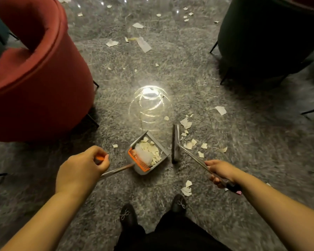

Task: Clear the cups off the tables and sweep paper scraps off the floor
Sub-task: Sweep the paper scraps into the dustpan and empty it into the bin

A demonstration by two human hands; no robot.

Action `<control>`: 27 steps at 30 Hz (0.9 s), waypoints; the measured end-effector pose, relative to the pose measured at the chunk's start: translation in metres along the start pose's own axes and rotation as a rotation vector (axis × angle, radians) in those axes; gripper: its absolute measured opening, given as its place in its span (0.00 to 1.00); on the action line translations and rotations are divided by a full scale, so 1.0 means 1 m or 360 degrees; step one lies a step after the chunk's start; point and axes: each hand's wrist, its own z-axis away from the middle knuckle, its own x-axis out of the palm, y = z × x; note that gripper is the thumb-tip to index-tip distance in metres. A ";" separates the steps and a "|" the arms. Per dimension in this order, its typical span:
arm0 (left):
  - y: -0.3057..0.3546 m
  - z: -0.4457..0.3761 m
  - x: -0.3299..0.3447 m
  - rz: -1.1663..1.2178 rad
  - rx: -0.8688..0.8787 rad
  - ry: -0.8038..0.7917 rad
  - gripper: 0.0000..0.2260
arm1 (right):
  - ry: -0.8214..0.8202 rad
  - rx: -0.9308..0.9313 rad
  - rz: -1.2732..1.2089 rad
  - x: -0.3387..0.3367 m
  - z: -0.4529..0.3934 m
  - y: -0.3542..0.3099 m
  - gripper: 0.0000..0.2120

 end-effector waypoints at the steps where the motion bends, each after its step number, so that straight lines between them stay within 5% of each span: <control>1: 0.009 -0.002 0.003 -0.0007 0.0003 -0.0002 0.04 | -0.0015 -0.0030 0.0024 -0.008 0.002 0.001 0.19; 12: 0.025 0.000 -0.019 0.0048 -0.0149 0.0124 0.07 | -0.0189 -0.0181 0.0139 -0.023 0.014 -0.029 0.14; 27: -0.141 -0.024 -0.094 -0.0061 -0.0444 0.0264 0.12 | -0.0462 -0.0158 0.0402 0.165 0.008 -0.103 0.15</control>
